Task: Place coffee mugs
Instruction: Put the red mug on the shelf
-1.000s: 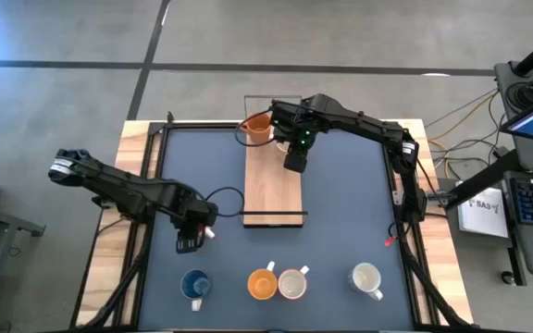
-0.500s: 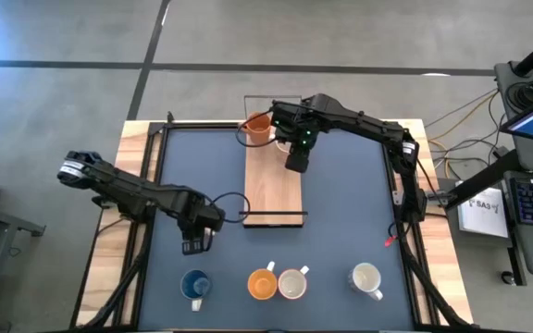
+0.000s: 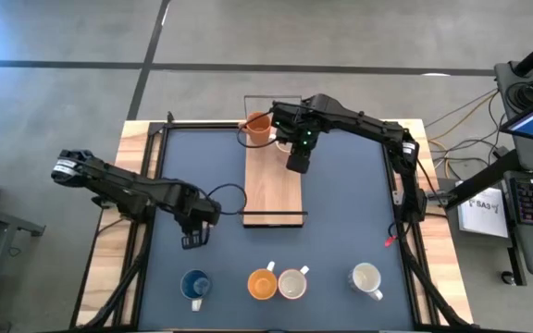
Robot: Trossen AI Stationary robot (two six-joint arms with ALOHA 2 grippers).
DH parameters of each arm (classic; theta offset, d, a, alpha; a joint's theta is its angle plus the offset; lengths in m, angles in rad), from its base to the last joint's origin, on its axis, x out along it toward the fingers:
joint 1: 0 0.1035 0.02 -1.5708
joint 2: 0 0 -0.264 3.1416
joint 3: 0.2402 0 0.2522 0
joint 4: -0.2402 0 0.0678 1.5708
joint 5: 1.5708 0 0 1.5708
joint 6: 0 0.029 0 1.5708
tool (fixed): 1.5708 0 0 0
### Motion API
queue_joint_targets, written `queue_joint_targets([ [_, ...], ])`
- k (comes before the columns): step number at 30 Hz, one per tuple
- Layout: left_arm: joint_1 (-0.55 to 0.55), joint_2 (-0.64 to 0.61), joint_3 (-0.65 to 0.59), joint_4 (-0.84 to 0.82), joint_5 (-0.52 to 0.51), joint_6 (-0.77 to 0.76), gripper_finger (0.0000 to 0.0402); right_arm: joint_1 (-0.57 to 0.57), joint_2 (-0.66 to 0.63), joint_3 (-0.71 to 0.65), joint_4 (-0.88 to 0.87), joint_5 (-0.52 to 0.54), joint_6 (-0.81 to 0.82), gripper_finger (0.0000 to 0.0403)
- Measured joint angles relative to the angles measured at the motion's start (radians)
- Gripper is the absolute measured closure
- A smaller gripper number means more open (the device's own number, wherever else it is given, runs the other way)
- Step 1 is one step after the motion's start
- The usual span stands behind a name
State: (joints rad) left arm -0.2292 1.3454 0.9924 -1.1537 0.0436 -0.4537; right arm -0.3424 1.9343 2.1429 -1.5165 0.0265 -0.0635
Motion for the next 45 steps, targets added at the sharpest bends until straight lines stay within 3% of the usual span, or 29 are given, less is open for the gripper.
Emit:
queue_joint_targets([
  [6, 0.101, 0.008, 0.0, 0.003, -0.063, -0.029, 0.0395, 0.0, -0.014, 0.0, -0.005, 0.0, -0.01, 0.0328],
  [13, 0.301, 0.011, 0.0, 0.085, -0.115, 0.016, 0.0395, 0.0, -0.038, 0.0, -0.004, 0.0, 0.002, 0.0328],
  [19, 0.481, 0.011, 0.0, 0.233, -0.115, 0.103, 0.0395, 0.0, -0.042, 0.0, -0.004, 0.0, 0.014, 0.0328],
  [27, 0.67, 0.074, 0.002, 0.263, -0.1, 0.161, 0.0395, 0.0, -0.042, 0.0, -0.005, 0.0, 0.013, 0.0328],
  [36, 0.708, 0.17, 0.071, 0.281, -0.073, 0.258, 0.0388, 0.0, -0.042, 0.0, -0.02, 0.0, 0.012, 0.0328],
  [45, 0.712, 0.17, 0.081, 0.259, -0.04, 0.31, 0.0328, 0.0, -0.042, 0.0, -0.046, 0.0, -0.014, 0.0328],
])
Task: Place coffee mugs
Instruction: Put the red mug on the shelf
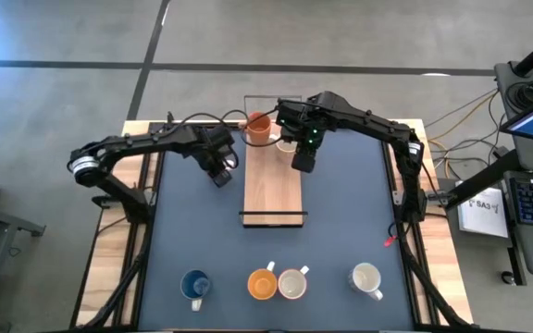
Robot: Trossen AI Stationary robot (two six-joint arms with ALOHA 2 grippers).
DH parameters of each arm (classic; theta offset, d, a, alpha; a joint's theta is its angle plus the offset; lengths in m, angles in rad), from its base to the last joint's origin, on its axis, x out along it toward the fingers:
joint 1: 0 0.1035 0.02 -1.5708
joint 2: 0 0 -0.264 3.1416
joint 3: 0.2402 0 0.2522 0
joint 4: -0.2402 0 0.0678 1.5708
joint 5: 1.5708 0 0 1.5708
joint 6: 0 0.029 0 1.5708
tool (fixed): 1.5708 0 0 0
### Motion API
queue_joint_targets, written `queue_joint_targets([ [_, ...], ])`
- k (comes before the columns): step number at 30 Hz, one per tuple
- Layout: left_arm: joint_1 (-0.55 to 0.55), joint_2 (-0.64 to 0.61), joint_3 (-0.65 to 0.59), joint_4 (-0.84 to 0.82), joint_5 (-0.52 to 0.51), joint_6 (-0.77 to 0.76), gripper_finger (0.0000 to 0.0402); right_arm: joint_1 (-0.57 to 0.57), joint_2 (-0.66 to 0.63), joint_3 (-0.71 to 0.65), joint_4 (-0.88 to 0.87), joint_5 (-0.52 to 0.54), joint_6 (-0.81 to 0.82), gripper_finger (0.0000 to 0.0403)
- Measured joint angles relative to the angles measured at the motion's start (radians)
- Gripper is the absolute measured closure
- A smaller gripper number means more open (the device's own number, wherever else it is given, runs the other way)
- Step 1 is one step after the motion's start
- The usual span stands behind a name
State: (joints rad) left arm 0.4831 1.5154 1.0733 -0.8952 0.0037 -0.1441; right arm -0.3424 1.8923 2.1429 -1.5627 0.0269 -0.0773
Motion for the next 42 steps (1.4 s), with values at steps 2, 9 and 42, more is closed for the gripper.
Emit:
queue_joint_targets([
  [2, -0.001, 0.0, 0.01, -0.018, 0.004, 0.04, 0.0313, 0.0, 0.0, 0.0, 0.0, 0.0, -0.007, 0.0328],
  [9, -0.002, -0.002, 0.098, -0.164, 0.005, 0.246, 0.0278, 0.0, 0.0, 0.0, -0.005, 0.0, -0.001, 0.0328],
  [42, 0.0, 0.128, 0.141, -0.217, -0.011, 0.18, 0.0397, 0.0, 0.0, 0.0, -0.005, 0.001, 0.015, 0.0328],
])
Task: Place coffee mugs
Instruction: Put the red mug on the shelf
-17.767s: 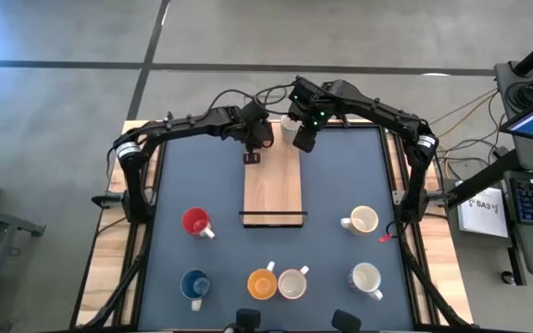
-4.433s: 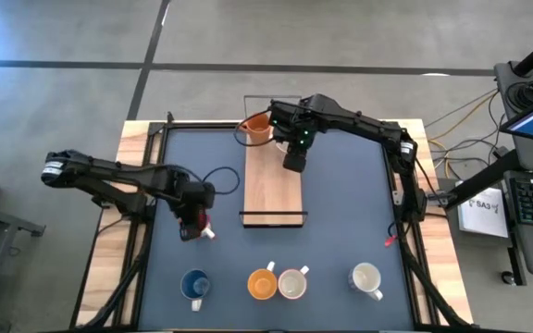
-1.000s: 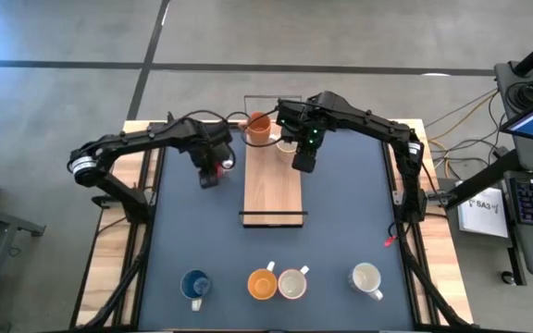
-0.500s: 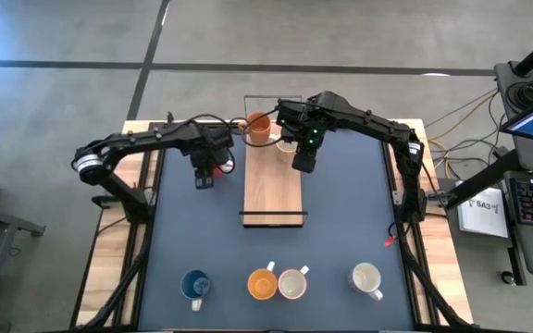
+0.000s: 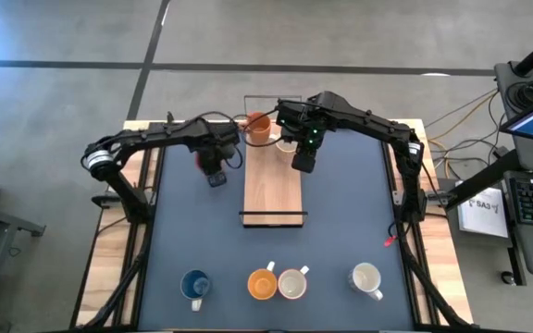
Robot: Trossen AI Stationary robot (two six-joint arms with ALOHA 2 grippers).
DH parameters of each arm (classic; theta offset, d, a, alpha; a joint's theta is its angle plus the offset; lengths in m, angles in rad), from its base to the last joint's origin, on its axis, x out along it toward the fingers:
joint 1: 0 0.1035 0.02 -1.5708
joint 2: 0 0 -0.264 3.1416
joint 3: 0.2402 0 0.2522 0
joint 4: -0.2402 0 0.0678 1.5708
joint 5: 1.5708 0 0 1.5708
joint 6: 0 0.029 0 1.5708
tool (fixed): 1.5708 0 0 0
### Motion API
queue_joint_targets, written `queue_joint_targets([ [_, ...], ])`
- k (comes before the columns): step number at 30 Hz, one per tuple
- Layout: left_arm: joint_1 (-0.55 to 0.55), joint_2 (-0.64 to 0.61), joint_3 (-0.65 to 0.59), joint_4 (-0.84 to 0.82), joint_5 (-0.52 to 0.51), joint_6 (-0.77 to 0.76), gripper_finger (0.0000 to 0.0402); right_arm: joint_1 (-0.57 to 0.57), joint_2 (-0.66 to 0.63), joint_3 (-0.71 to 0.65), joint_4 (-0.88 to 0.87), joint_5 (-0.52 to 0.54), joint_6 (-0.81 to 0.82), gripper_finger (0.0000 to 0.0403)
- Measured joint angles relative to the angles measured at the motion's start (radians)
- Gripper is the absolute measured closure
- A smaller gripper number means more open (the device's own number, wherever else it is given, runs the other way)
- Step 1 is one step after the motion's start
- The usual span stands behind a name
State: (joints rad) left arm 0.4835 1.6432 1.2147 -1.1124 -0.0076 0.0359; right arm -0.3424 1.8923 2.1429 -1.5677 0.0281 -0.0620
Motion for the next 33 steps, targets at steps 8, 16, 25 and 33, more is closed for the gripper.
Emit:
queue_joint_targets([
  [8, -0.026, -0.003, 0.129, 0.003, 0.003, -0.049, 0.0397, 0.0, 0.0, 0.0, -0.003, 0.0, 0.024, 0.0328],
  [16, -0.073, -0.004, 0.202, 0.045, 0.037, -0.056, 0.0397, 0.0, 0.0, 0.0, -0.003, 0.0, 0.018, 0.0328],
  [25, -0.11, -0.004, 0.21, 0.123, 0.052, -0.098, 0.0397, 0.0, -0.029, 0.0, -0.004, -0.001, -0.036, 0.0328],
  [33, -0.111, -0.004, 0.21, 0.181, 0.051, -0.136, 0.0397, 0.0, -0.095, -0.003, 0.003, -0.001, -0.051, 0.0328],
])
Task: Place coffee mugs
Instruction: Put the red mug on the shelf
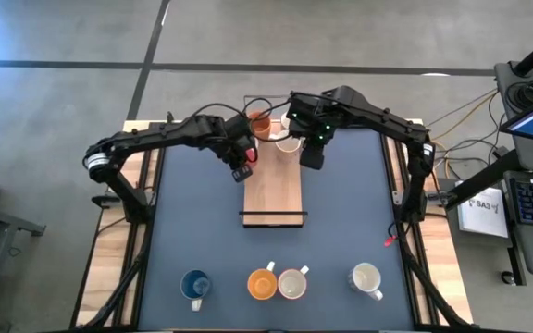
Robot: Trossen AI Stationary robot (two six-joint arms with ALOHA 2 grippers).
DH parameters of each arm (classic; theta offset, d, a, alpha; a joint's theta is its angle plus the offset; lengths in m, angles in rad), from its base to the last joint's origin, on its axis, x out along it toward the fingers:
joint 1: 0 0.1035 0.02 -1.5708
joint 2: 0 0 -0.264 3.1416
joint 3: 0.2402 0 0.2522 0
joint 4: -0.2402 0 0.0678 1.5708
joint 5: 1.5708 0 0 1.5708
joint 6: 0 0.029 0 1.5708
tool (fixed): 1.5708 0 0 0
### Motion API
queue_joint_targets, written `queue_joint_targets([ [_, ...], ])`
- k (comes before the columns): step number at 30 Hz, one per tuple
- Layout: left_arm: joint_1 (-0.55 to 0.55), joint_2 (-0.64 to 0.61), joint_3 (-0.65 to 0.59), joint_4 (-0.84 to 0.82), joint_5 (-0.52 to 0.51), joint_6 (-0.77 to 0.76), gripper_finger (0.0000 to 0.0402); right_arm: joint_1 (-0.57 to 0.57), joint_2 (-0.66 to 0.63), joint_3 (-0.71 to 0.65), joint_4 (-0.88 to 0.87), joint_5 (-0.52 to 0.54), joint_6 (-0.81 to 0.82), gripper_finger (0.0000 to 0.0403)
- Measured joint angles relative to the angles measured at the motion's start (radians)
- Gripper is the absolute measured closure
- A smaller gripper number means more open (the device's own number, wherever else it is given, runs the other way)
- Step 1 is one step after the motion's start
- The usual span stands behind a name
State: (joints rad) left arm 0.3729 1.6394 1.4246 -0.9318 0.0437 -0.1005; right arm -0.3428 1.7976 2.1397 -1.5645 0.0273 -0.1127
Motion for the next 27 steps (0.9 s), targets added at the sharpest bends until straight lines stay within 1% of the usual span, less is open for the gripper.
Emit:
queue_joint_targets([
  [3, 0.0, 0.014, 0.0, 0.017, 0.0, -0.018, 0.0397, 0.0, -0.011, -0.002, 0.005, 0.0, -0.003, 0.0328],
  [7, 0.0, 0.071, 0.025, 0.006, 0.0, -0.021, 0.0397, 0.0, -0.016, -0.002, 0.008, 0.0, -0.01, 0.0328],
  [13, 0.0, 0.163, 0.143, -0.076, 0.0, 0.032, 0.0397, 0.0, -0.016, -0.002, 0.007, 0.0, -0.016, 0.0328],
  [17, 0.0, 0.213, 0.199, -0.098, 0.0, 0.059, 0.0397, 0.0, -0.016, -0.002, 0.006, 0.0, -0.018, 0.0328],
  [21, 0.0, 0.235, 0.221, -0.102, -0.001, 0.086, 0.039, 0.0, -0.016, -0.002, -0.003, 0.0, -0.018, 0.0328],
  [27, 0.001, 0.237, 0.221, -0.104, -0.003, 0.088, 0.0373, 0.0, -0.018, -0.003, -0.005, 0.0, -0.018, 0.0328],
])
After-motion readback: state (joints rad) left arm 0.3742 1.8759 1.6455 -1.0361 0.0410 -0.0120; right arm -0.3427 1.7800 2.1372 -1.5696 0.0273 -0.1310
